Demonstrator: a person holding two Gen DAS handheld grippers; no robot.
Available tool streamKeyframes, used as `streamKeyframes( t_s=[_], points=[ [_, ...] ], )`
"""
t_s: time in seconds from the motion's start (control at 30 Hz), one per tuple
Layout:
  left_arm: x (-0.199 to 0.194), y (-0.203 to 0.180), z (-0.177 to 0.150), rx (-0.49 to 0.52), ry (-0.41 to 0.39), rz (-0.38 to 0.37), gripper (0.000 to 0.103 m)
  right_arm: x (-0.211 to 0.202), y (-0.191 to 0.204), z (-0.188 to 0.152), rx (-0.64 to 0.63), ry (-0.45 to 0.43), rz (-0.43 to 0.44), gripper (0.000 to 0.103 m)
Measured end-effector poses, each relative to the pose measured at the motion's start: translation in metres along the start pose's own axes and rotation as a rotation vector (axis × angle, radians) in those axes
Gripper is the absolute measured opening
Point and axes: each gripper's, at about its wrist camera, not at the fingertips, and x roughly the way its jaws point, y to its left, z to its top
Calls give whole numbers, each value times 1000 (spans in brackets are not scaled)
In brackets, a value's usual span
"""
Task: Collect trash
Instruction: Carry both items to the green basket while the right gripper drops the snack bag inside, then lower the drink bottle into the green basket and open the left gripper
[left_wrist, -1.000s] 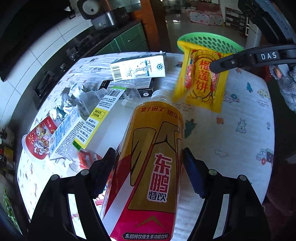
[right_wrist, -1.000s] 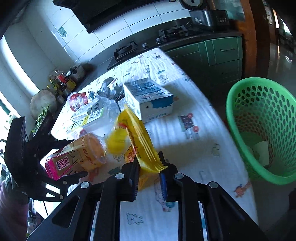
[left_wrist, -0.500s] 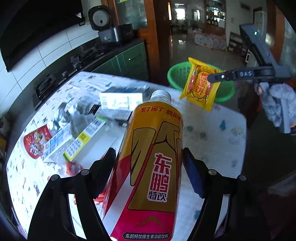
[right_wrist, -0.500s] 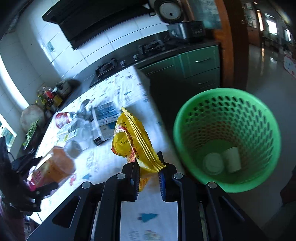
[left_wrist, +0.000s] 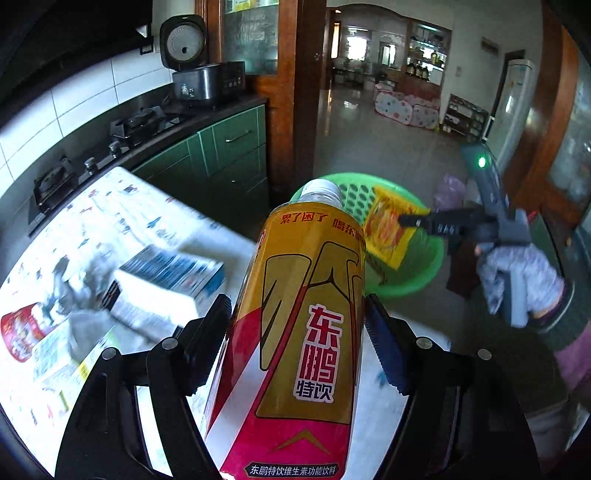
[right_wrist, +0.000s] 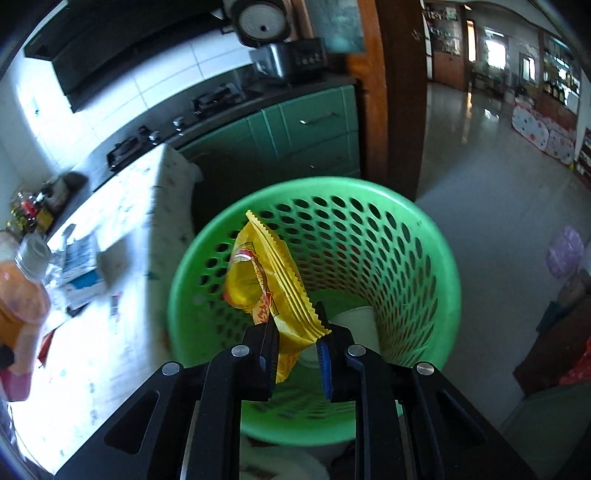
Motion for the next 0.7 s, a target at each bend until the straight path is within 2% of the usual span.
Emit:
streamKeyframes(
  t_s=[0.2, 0.3, 0.37, 0.7],
  points=[
    [37, -20, 38, -15, 7, -35, 72, 36, -26, 0, 43, 53, 22, 23],
    [56, -31, 53, -19, 14, -51, 72, 46, -37, -1, 64, 69, 52, 37],
    [70, -38, 64, -23, 23, -59, 72, 48, -39, -2, 73, 64, 54, 38],
    [131, -64, 87, -43, 84, -77, 72, 16, -58, -10, 65, -15, 72, 50]
  ],
)
